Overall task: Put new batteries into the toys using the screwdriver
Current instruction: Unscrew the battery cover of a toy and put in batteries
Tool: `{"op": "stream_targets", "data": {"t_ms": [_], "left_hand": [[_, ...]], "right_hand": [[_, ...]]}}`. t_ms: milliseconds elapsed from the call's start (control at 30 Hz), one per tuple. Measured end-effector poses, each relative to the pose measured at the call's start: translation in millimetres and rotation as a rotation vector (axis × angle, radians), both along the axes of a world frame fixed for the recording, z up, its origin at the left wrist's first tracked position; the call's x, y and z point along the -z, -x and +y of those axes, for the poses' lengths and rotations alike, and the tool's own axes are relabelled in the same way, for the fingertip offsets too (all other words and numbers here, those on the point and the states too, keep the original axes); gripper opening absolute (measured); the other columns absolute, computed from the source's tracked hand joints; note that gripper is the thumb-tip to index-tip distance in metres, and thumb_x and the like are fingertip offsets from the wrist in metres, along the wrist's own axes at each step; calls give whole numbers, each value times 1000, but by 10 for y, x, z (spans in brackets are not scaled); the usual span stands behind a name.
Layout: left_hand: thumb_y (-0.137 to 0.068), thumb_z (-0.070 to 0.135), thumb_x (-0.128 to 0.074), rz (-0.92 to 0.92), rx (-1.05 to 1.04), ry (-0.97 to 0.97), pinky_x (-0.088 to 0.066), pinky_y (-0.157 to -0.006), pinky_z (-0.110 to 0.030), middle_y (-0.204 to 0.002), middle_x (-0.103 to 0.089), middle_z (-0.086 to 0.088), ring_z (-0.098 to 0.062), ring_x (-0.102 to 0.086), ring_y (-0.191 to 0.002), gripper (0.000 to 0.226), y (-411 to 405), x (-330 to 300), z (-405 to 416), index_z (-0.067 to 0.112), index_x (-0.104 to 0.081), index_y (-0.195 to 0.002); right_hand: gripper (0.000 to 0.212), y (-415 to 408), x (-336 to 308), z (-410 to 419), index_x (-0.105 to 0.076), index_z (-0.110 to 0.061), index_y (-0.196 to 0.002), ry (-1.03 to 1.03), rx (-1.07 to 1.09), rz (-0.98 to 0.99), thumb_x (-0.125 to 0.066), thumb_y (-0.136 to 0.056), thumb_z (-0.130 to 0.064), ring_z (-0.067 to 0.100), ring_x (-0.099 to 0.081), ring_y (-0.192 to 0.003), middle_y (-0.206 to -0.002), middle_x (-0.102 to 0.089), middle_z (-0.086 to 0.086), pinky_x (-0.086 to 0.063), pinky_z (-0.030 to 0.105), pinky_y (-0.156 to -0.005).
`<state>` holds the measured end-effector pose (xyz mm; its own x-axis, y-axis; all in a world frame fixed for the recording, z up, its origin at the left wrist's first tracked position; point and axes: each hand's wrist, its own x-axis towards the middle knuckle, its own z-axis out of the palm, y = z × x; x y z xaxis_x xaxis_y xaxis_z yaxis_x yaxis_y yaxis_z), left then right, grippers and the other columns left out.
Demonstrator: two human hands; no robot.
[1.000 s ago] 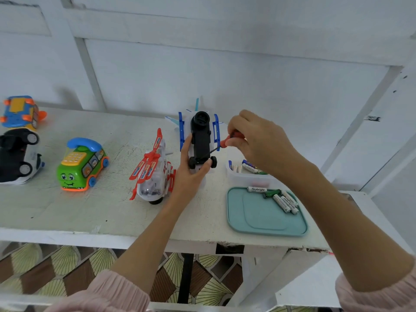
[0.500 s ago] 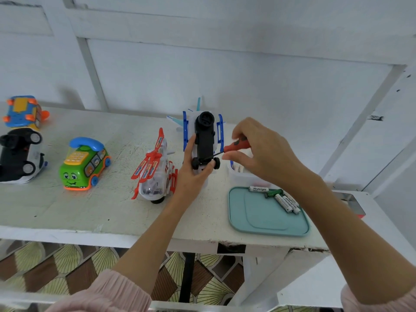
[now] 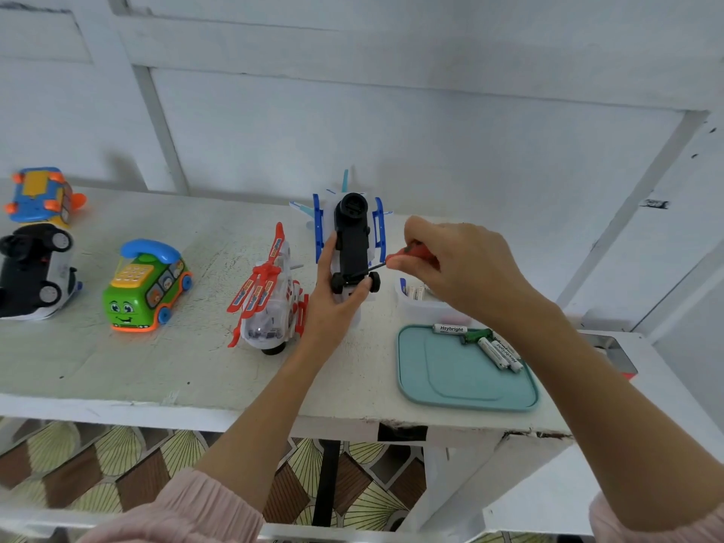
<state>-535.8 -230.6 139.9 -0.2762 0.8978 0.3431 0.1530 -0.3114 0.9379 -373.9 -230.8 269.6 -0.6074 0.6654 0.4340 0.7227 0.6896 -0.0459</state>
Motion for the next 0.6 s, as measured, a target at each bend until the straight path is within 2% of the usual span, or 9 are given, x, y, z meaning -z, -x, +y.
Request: {"op": "stream_targets", "data": {"t_ms": [67,133,200,300,367,400,500,567,600], "left_hand": [[-91,14,-61,-3,12,1,-47,-100,-34,-130,-48,19,-13,-57,-118,72,0,12,5,41,-19,-143],[-91,12,-60,-7,19,14,-48,-93,-19,-126,-48,25,0,-58,-111,71,-6,16,6,40,-20,-143],[-91,12,-60,-3,18,12,-46,-86,-9,-122,-47,29,9,-58,-104,71,-13,14,9,39,-20,-143],[-91,13,-60,-10,14,8,-48,-93,-19,-127,-49,22,-1,-59,-111,71,-15,16,2,40,-19,-143],[-91,13,-60,-23,9,10,-48,-95,-22,-134,-46,13,-4,-58,-114,72,-5,17,-2,41,-19,-143],[-91,13,-60,-27,2,10,-48,-93,-18,-135,-44,14,0,-57,-112,71,0,13,-4,42,-19,-142],[-91,9,-60,-32,-1,4,-43,-84,-3,-133,-39,21,13,-53,-107,71,10,2,-3,40,-20,-141],[-91,8,-60,-35,13,-4,-44,-86,-5,-138,-40,13,0,-55,-113,72,9,13,-3,38,-21,-142],[-91,8,-60,-37,21,-7,-44,-88,-7,-139,-40,11,-6,-54,-116,71,9,12,-7,38,-21,-142]], "right_hand": [[32,17,-22,-14,-52,-20,-95,9,-37,19,-50,-86,-51,16,-51,-68,-90,-52,-7,-37,26,-58],[23,35,-34,-30,-54,-20,-105,19,-96,36,-55,-89,-37,20,-51,-68,-98,-47,-2,-37,27,-58],[17,58,-49,-48,-49,-19,-92,18,-85,20,-54,-91,-35,20,-48,-67,-87,-46,-6,-33,24,-53],[39,84,-86,-52,-39,-19,-76,-7,46,-76,-46,-88,-55,12,-37,-53,-62,-42,-8,-24,20,-48],[50,60,-83,-18,-44,-15,-71,2,130,-149,-39,-86,-62,9,-32,-48,-55,-36,-6,-23,21,-46],[53,39,-82,-5,-48,-14,-71,16,152,-178,-38,-86,-63,11,-34,-49,-54,-36,-5,-25,21,-47],[46,-10,-29,29,-55,-16,-82,66,168,-250,-40,-88,-59,17,-48,-64,-63,-47,-6,-31,25,-54],[36,-77,3,52,-56,-17,-88,148,179,-188,-44,-91,-51,18,-51,-75,-78,-54,-4,-31,26,-58],[29,-136,10,68,-56,-17,-88,196,169,-85,-48,-91,-45,17,-51,-77,-82,-56,-4,-32,27,-60]]}}
